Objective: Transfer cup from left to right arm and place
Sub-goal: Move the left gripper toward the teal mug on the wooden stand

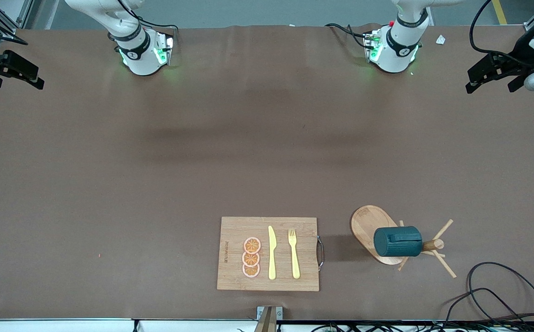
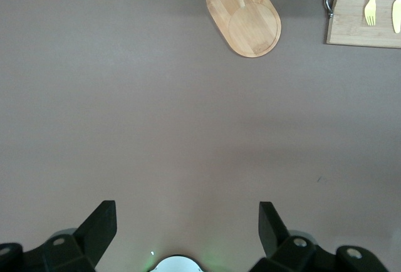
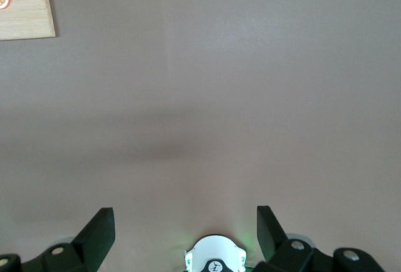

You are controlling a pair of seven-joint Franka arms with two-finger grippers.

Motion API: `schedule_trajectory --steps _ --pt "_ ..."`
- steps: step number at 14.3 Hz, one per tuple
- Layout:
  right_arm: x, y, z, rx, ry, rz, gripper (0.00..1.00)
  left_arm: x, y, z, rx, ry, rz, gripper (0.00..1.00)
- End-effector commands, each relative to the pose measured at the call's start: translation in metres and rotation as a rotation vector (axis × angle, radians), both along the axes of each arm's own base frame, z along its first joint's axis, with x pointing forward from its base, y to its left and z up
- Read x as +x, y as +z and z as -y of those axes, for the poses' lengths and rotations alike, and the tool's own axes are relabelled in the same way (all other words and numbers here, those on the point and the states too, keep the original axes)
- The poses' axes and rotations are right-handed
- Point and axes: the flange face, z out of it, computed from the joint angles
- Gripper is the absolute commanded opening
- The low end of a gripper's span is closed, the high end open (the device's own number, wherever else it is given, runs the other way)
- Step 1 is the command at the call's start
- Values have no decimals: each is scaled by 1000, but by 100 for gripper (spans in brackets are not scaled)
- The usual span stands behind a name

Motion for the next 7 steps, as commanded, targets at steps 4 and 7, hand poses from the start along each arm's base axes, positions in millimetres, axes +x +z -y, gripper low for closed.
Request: schedule_trajectory --steps 4,7 --pt "-5 0 2 8 0 3 100 35 -1 -41 -3 53 3 100" --pt "-6 0 2 8 0 1 100 70 -23 -67 -14 120 12 100"
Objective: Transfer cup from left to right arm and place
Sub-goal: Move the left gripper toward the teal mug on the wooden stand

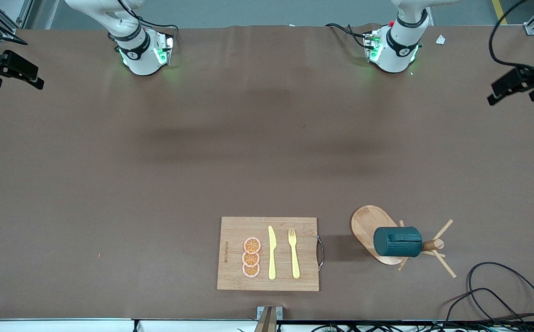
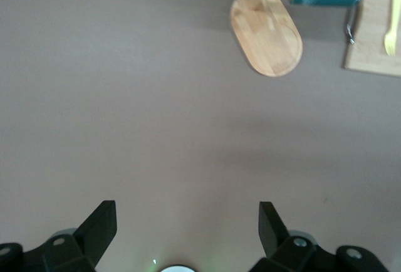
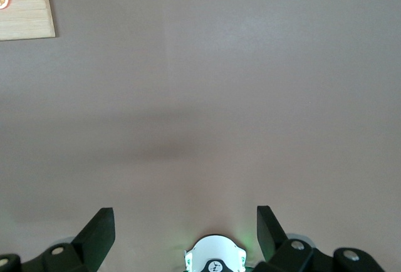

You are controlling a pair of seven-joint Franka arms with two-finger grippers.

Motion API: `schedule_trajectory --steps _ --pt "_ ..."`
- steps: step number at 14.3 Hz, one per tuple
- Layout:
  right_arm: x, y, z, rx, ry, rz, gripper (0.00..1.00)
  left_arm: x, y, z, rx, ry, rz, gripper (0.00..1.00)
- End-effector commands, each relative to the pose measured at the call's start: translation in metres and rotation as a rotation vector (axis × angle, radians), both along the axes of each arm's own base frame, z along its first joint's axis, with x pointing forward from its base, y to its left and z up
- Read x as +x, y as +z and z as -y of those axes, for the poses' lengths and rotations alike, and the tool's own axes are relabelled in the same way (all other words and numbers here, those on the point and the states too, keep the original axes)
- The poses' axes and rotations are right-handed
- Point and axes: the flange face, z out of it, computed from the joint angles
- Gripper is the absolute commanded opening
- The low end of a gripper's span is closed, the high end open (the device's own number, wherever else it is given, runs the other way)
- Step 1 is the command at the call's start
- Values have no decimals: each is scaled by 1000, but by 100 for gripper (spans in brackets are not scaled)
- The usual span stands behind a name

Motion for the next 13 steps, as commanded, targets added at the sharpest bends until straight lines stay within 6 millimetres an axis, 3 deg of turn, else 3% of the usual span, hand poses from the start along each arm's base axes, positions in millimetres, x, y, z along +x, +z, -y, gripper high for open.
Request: schedule_trajectory --steps 1,6,8,10,13 --pt "-6 0 2 8 1 1 100 42 -20 -10 -8 50 36 100" --pt "-6 0 2 8 1 1 100 89 -60 -5 -141 282 100 100" --pt "-6 0 2 8 1 1 100 101 -72 3 -205 469 86 100" --pt "-6 0 2 8 1 1 100 115 -79 17 -231 623 84 100" --pt "-6 1 2 8 -1 1 100 135 -88 55 -264 809 56 100"
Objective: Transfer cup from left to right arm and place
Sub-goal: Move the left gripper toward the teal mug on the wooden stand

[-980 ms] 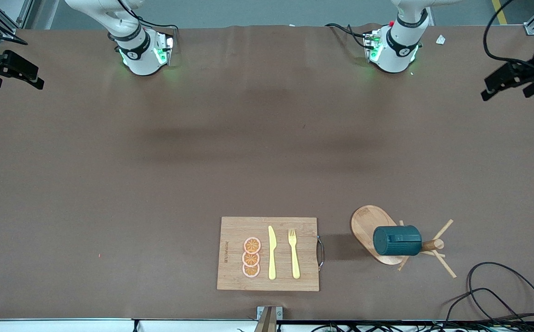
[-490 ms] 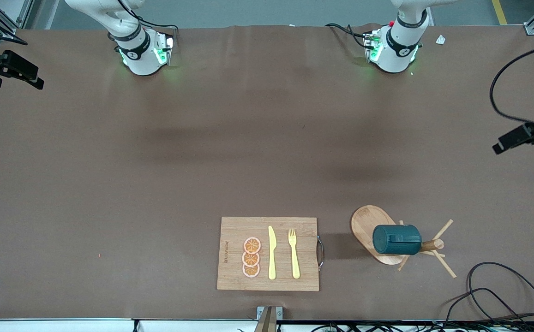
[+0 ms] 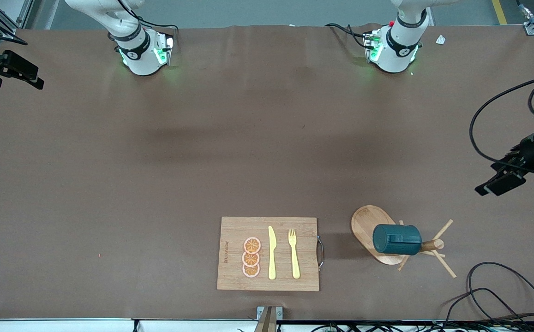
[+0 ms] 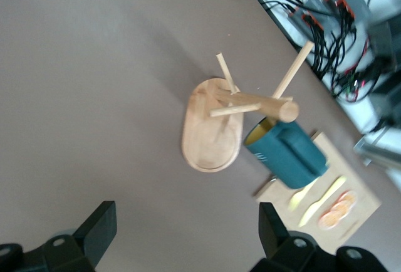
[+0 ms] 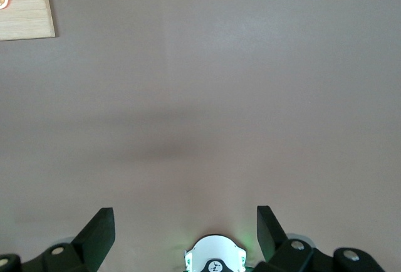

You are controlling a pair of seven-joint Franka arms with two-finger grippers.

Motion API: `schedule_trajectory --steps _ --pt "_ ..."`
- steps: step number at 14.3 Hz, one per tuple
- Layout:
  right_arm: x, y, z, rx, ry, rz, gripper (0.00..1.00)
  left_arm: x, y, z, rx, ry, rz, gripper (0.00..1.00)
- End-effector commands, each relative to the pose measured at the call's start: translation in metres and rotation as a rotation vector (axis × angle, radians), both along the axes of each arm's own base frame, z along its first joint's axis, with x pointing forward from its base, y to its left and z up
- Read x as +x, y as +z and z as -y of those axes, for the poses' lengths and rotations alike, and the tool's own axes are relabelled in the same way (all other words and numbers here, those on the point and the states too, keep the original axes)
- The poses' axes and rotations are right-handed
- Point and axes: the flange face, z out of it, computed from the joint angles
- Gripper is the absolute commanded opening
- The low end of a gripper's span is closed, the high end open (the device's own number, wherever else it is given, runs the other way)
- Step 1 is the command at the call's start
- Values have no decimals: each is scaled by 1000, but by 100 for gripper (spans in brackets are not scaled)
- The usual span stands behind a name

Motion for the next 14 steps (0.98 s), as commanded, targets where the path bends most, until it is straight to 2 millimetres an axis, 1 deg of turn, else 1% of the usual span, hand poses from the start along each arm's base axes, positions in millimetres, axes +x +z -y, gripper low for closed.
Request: schedule_trajectory --steps 1,3,5,6,8,9,11,12,14 --pt "-6 2 3 9 -5 4 100 22 -6 33 -49 126 -6 100" --pt "-6 2 4 9 -8 3 100 31 -15 54 -86 266 -9 100" --pt "-6 2 4 9 -8 3 100 46 -24 68 -136 439 -1 100" --pt "-6 2 4 9 -8 3 100 52 -31 73 -152 495 -13 100" --pt "-7 1 3 9 -6 -8 100 66 -40 76 -202 623 -6 100" --pt "-7 1 3 9 -6 -9 100 73 -49 82 -224 668 0 100" --pt "-7 1 4 9 -8 -8 100 79 -68 89 -237 719 -20 97" --pt "-7 1 4 9 -8 -8 100 82 -76 90 -241 744 -35 93" --pt "-7 1 4 9 -8 -9 100 82 -85 93 -244 758 -59 89"
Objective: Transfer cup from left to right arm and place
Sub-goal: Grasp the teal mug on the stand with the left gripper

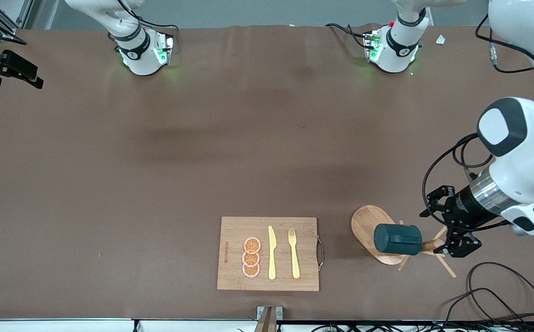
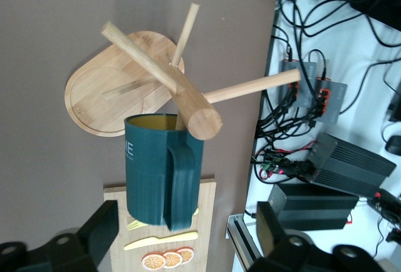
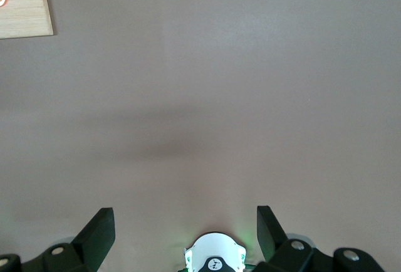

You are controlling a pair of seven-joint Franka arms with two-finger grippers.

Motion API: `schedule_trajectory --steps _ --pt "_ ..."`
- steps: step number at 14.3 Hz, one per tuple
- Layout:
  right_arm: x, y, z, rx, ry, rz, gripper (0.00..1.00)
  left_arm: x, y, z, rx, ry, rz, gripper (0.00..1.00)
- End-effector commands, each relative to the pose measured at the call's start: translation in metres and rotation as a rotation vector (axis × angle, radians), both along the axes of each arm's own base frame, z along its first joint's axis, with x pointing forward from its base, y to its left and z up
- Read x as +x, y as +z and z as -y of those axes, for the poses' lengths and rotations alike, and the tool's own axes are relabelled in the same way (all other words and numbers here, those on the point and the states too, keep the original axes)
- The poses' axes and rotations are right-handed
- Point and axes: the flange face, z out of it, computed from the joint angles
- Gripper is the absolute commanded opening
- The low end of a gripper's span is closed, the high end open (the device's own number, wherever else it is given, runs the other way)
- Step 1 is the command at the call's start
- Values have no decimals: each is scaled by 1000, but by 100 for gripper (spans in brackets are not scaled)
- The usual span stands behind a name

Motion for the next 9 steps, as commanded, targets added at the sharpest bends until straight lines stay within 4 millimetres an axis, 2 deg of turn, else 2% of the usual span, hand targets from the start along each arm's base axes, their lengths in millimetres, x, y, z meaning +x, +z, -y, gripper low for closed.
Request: schedule_trajectory --steps 1,4,9 --pt "-6 2 2 9 -4 0 100 5 -6 9 -28 20 -17 88" --pt "-6 1 2 9 -4 -1 100 9 -23 11 -26 12 -35 88" --pt "-6 1 2 9 -4 -1 100 14 -35 11 -25 13 -41 86"
